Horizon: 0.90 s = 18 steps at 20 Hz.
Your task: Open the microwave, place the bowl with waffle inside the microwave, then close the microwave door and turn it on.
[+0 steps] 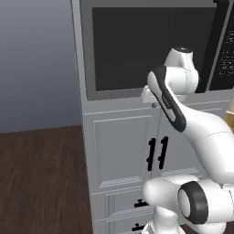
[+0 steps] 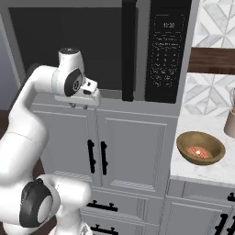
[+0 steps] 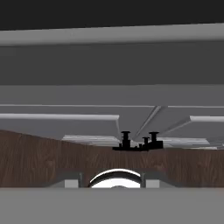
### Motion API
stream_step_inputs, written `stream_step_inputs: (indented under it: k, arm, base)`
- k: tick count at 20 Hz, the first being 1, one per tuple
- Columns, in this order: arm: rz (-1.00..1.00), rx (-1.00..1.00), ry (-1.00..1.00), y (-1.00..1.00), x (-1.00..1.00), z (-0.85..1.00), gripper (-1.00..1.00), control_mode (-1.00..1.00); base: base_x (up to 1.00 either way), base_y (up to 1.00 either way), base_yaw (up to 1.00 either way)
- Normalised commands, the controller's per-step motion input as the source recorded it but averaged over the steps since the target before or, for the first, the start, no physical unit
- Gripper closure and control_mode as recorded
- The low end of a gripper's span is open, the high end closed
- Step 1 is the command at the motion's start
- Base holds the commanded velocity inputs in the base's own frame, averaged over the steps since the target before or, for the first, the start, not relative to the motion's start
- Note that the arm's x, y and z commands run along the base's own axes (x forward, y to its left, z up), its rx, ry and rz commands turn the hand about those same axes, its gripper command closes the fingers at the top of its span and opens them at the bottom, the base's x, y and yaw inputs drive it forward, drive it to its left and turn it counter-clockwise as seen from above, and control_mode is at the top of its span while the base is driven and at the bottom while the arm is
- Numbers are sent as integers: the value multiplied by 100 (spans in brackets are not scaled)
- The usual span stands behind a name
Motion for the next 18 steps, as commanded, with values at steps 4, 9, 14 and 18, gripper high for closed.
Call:
stream_step_inputs:
  k: [4,9,14,18]
  arm:
    - [0,0,-25,-15,-35,6,-100,-100]
    - [0,2,-95,-64,-98,53,-100,-100]
    - [0,3,-68,-95,-90,49,-100,-100]
    - [0,3,0,-35,6,0,-100,-100]
  base:
    - [0,0,0]
    - [0,0,0]
    - [0,0,0]
    - [0,0,0]
